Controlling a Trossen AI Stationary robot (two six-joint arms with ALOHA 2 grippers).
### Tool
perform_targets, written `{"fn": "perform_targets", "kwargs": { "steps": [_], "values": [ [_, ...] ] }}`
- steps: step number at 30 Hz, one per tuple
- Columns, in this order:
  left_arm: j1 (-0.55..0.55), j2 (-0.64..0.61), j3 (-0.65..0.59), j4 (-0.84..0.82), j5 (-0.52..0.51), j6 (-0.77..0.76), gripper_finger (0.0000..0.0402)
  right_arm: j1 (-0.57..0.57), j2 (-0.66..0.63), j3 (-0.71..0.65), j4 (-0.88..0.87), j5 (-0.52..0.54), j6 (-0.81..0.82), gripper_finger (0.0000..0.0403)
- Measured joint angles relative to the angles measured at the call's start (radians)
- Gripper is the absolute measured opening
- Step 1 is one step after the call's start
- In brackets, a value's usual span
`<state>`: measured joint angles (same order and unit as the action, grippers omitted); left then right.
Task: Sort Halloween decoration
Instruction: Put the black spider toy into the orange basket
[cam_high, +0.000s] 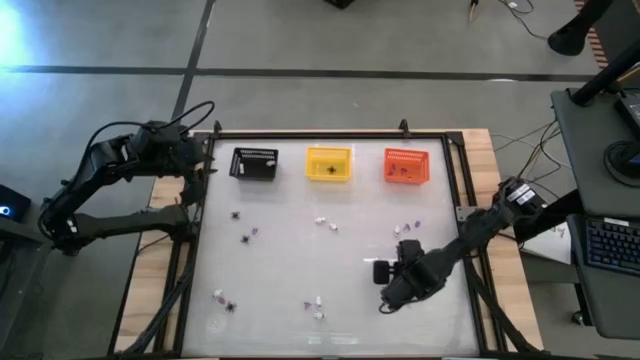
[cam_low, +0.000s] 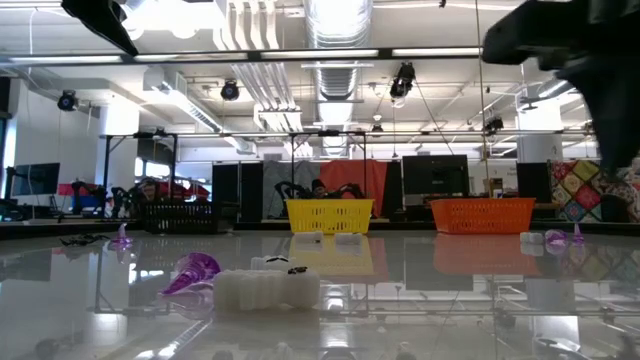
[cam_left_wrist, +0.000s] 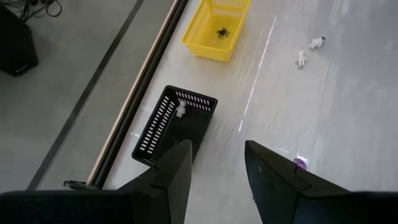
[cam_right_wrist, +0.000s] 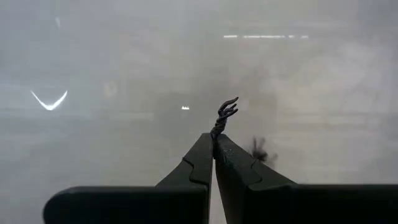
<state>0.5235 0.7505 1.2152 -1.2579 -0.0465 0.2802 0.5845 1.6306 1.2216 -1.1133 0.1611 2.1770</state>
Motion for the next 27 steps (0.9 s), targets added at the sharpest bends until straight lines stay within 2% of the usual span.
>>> {"fn": "perform_targets", "kwargs": {
  "steps": [2,6,8,16,23,27],
  "values": [
    [0.000,0.000,0.000,0.005,-0.036,0.000,0.0132,-0.032,0.000,0.003,0.000,0.004,-0.047,0.0008],
    [0.000,0.004,0.000,0.013,-0.175,0.001,0.0132,-0.104,-0.004,0.021,0.002,0.033,-0.167,0.0008],
    [0.000,0.004,0.000,0.014,-0.202,0.002,0.0132,-0.145,-0.010,0.032,-0.002,0.052,-0.232,0.0008],
    [0.000,0.005,0.000,0.016,-0.206,-0.022,0.0132,-0.296,-0.058,0.053,0.000,0.102,-0.465,0.0008],
    [0.000,0.009,0.000,-0.003,-0.206,-0.041,0.0132,-0.448,-0.071,0.075,0.008,0.102,-0.706,0.0008],
    [0.000,0.012,0.000,-0.017,-0.206,-0.086,0.0132,-0.538,-0.071,0.081,0.075,0.095,-0.861,0.0008]
  ]
}}
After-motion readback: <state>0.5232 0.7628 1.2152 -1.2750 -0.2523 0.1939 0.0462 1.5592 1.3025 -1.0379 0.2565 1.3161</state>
